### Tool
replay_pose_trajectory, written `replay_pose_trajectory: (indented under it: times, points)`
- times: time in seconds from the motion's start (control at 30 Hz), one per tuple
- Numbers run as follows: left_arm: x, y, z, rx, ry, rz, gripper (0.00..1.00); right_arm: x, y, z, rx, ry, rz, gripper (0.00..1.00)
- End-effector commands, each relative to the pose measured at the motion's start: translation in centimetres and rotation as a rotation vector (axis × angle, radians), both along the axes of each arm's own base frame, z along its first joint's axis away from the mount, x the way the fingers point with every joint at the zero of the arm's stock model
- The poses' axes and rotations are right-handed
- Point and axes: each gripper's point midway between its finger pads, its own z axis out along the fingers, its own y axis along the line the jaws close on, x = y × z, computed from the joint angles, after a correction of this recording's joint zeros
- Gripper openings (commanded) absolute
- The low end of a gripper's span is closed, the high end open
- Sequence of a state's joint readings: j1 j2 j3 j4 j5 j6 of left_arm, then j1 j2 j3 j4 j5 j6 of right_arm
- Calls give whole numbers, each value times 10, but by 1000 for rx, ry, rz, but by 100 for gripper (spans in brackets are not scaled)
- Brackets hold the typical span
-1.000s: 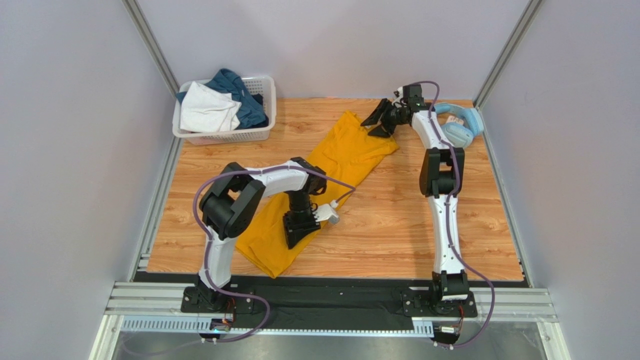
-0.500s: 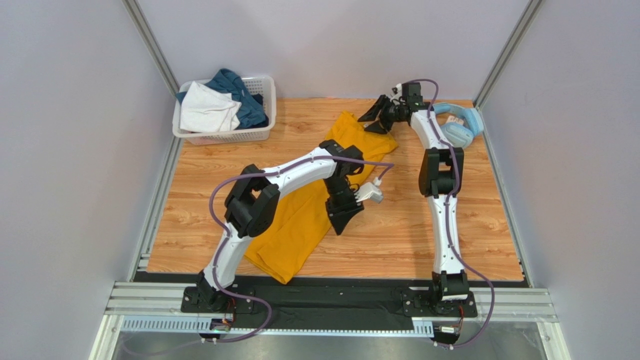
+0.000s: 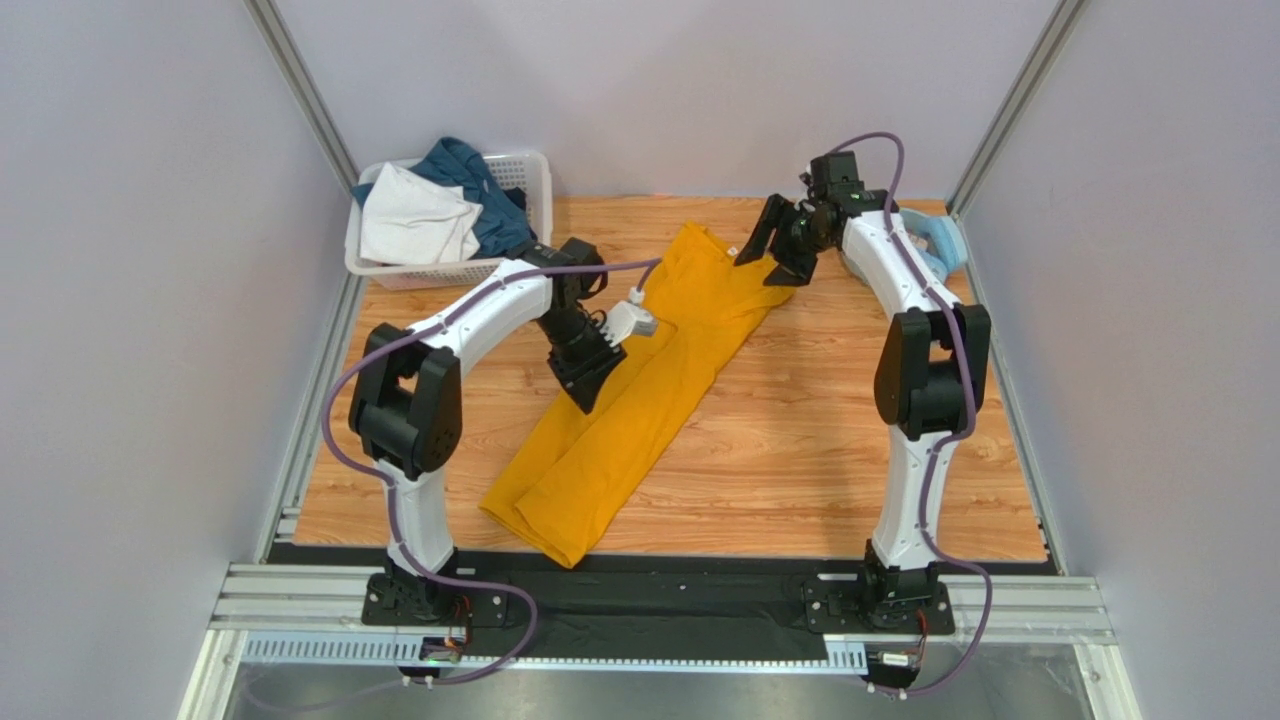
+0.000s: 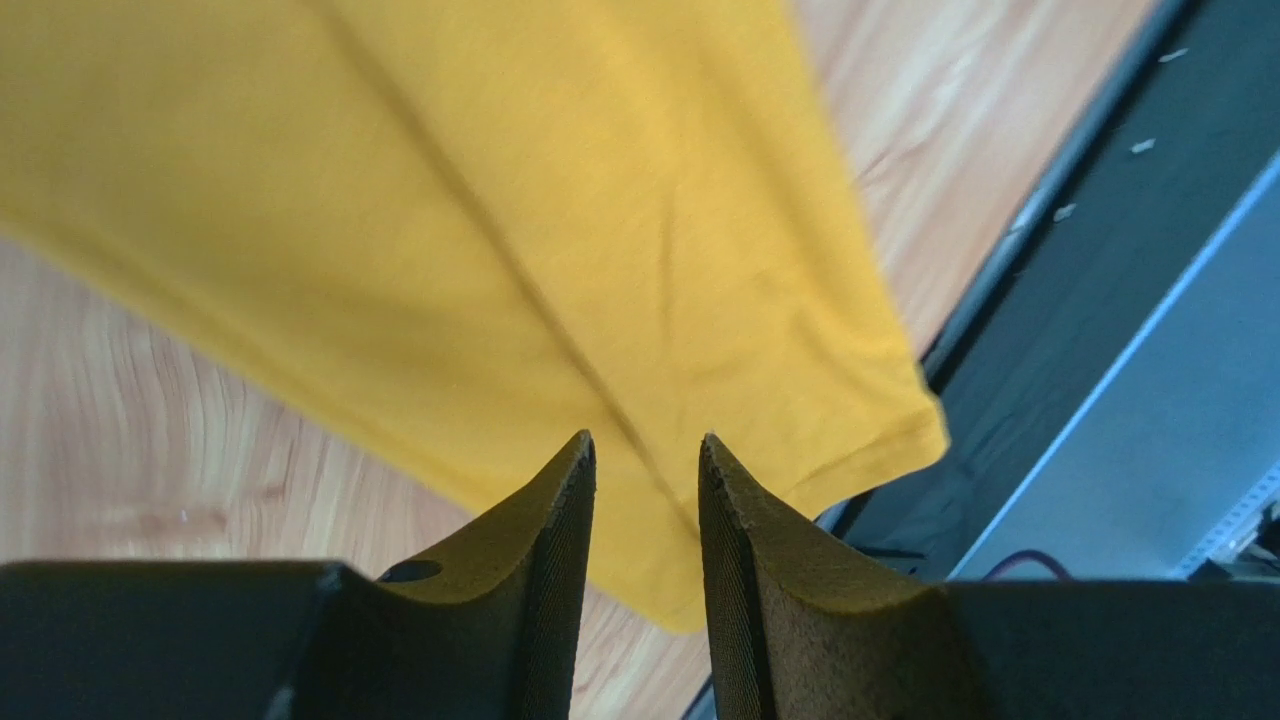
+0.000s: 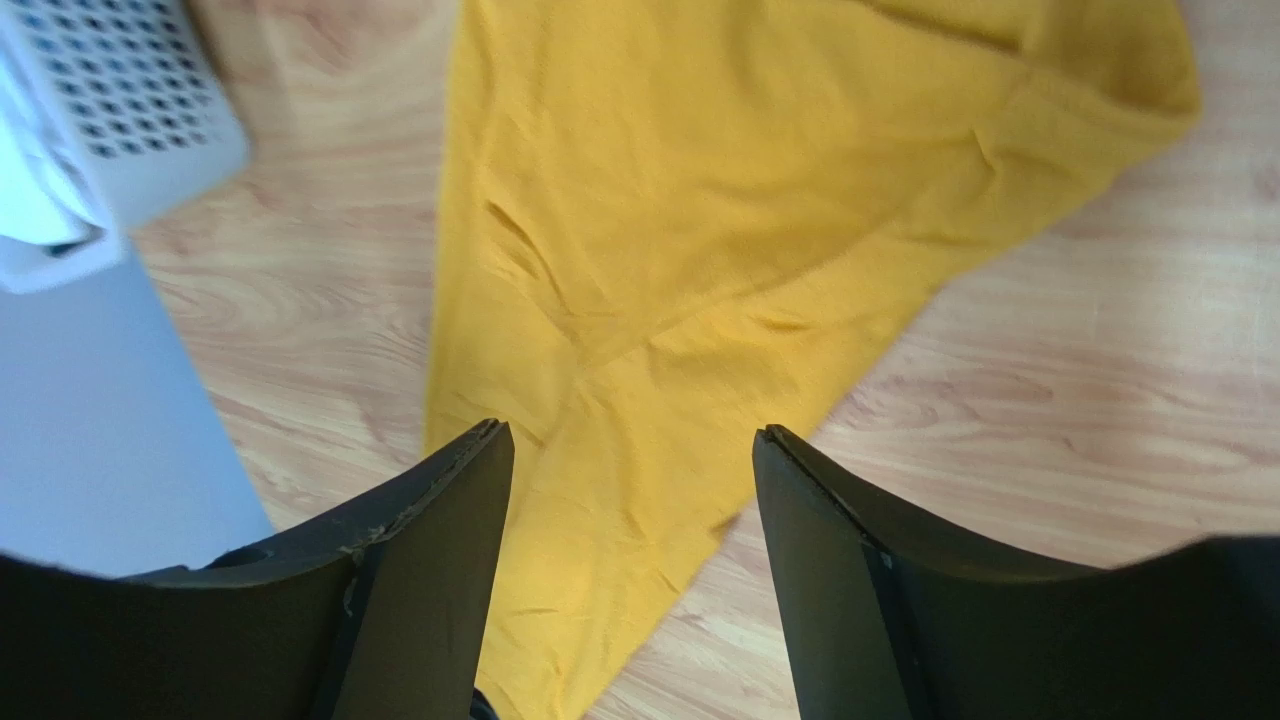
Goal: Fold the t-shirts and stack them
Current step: Fold the tshirt
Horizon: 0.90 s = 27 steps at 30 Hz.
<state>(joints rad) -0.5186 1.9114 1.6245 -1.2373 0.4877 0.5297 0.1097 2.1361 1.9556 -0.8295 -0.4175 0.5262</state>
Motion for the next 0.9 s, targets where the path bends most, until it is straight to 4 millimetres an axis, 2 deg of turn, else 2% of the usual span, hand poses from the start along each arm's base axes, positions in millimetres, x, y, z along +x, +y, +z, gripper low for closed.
replay_pose_trajectory:
  times: [0.0,0.07,0.13,0.23,0.33,0.37,0.4,0.43,0.47,0.5,0.53,0.63,0.77,0.87]
  points:
    - [-2,20,-49,136,10,10,38,-40,-1,-49,-142,129,32,66]
    - [-4,26,-64,169,27,11,38,-50,-1,-69,-148,183,36,64]
    - [-6,27,-73,176,51,7,38,-53,1,-79,-148,210,38,62]
    - [-4,31,-84,197,58,0,38,-46,1,-90,-155,219,39,60]
    - [-5,36,-89,220,61,-9,38,-29,4,-95,-152,217,37,57]
    - [-6,37,-90,221,64,-12,38,-28,5,-105,-151,248,40,57]
    - [-6,37,-90,223,61,-15,38,-18,6,-99,-145,228,37,57]
    - [-9,39,-90,226,63,-17,38,-15,8,-99,-143,229,36,56]
    - [-9,40,-91,228,57,-18,38,-15,8,-108,-146,254,36,56]
    - [-10,41,-93,230,55,-20,38,-8,8,-105,-147,238,32,55]
    - [-13,43,-94,234,63,-22,38,-8,7,-111,-152,251,33,54]
    - [-18,45,-98,237,77,-23,38,-5,3,-113,-149,268,23,54]
    - [-26,44,-103,221,112,-23,38,0,-9,-115,-161,268,0,54]
    - [-29,40,-102,202,132,-15,37,13,-18,-117,-148,259,-26,53]
